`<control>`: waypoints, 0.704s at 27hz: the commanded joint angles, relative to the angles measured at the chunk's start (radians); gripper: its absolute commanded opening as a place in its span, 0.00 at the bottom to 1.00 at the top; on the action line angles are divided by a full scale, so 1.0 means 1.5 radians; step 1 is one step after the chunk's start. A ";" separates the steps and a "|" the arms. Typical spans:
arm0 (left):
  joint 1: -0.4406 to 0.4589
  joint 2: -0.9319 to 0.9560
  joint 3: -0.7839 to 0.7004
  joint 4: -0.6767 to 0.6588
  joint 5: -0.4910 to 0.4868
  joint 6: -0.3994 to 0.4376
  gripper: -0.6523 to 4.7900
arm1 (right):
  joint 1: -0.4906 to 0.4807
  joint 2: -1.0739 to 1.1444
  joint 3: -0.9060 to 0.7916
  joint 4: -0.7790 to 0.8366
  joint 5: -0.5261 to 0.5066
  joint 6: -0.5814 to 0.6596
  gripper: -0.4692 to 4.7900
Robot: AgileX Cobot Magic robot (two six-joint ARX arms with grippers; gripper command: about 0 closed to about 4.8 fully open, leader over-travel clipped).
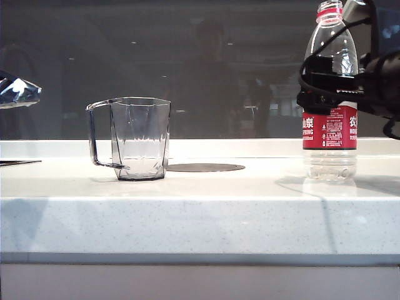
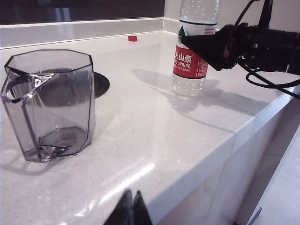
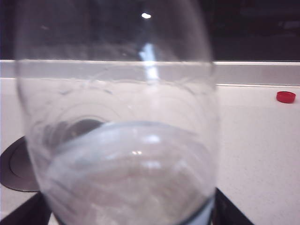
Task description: Pick up the mineral water bottle on the table and pour water into the mug until it's half full.
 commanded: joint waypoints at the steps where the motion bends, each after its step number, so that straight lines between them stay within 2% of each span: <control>1: -0.001 0.001 0.002 0.006 0.002 0.001 0.11 | -0.001 0.019 0.015 0.009 0.002 -0.002 1.00; 15: -0.001 0.001 0.002 0.006 0.002 0.001 0.11 | -0.001 0.090 0.045 0.044 0.030 0.001 1.00; 16: -0.001 0.001 0.002 0.006 0.002 0.001 0.11 | -0.001 0.090 0.045 0.044 0.035 0.001 0.96; 17: -0.001 0.001 0.002 0.006 0.002 0.001 0.11 | -0.001 0.090 0.045 0.044 0.034 0.001 0.78; 18: -0.001 0.001 0.002 0.006 0.002 0.001 0.11 | -0.001 0.090 0.045 0.044 0.034 0.001 0.67; 19: -0.001 0.001 0.002 0.006 0.002 0.001 0.11 | -0.001 0.090 0.045 0.044 0.034 0.001 0.61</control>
